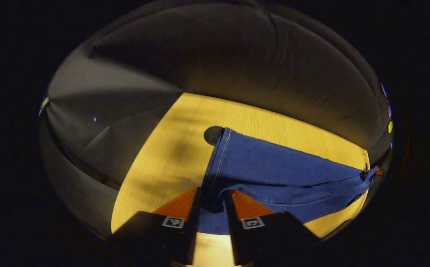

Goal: Grasp the waist and the cuffs of the jeans and fold them to make the two legs overlap; first hold the waist and fold one-third of the jeans toward the cuffs, then hold the cuffs and fold the remaining one-third in the same direction to finish folding.

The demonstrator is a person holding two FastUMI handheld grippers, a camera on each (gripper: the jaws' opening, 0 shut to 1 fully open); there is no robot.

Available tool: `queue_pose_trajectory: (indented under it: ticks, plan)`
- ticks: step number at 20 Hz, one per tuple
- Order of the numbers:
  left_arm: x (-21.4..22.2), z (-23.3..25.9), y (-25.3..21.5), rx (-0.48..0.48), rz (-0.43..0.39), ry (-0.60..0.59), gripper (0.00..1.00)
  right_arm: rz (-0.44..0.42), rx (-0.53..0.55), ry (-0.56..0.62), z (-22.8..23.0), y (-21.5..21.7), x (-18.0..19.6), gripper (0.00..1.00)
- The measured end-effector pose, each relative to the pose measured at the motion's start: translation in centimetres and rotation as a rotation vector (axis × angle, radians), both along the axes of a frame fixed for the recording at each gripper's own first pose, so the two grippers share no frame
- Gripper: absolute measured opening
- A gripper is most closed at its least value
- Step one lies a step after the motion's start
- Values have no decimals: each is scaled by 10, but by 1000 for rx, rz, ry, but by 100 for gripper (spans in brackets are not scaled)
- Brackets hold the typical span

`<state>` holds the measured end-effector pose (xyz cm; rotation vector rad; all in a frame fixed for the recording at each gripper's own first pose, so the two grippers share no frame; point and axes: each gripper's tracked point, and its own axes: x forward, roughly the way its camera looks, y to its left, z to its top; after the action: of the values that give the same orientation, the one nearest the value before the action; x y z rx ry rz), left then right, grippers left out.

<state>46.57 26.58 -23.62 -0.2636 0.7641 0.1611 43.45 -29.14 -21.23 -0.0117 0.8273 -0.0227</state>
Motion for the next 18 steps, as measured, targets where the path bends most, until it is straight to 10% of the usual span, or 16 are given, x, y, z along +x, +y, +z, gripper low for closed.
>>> queue_pose_trajectory:
  ticks: [2,3,10,18]
  plan:
    - [-7,25,3,-6,46,-112,82,-59,18,-75,20,-6,-12,84]
    - [-17,40,9,2,80,-164,99,-94,31,-125,22,-11,-16,83]
    - [-104,140,11,268,202,-596,96,-285,47,-422,46,-31,-49,98]
    - [-194,215,-109,306,72,-784,96,-425,49,-383,-5,-49,-61,98]
